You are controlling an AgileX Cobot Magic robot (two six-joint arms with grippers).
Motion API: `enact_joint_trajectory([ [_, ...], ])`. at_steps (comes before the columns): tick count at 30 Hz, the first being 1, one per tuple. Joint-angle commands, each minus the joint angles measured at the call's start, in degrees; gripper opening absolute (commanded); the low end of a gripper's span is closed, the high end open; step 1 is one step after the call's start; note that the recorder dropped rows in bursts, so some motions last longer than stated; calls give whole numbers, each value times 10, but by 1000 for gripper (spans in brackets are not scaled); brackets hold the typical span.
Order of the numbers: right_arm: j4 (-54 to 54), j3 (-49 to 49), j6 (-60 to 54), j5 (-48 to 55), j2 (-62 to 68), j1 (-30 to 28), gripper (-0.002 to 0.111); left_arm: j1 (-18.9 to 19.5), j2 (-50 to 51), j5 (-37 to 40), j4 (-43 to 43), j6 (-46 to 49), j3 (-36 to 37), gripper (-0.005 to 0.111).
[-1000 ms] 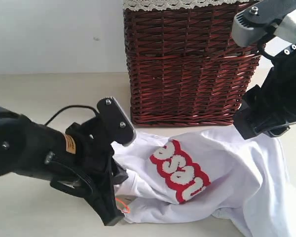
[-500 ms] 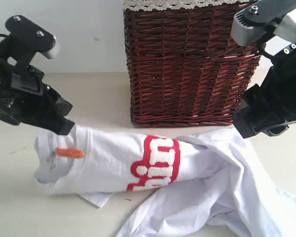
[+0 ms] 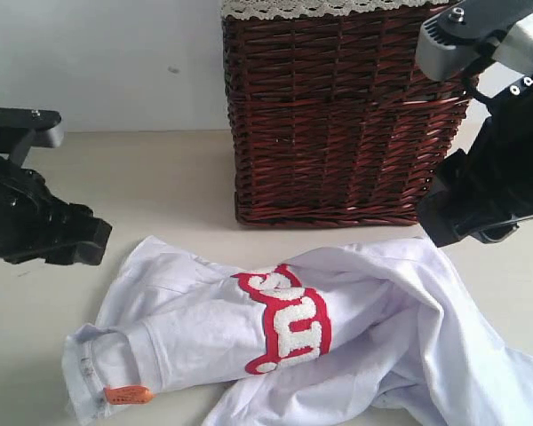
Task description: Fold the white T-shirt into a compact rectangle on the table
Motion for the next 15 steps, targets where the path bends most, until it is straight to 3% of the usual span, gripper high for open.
enact_joint_trajectory([
  [1,0,2,-5,-7,-5,-3,55,-2,-52,123,-36,36,-2,58],
  [6,-1,2,-5,-5,-5,-3,55,-2,-146,207,-60,44,23,58],
  [12,1,2,-5,-2,-5,-3,55,-2,-224,224,-216,156,109,58],
  [15,1,2,-5,-2,-5,-3,55,-2,-223,192,-266,190,169,58],
])
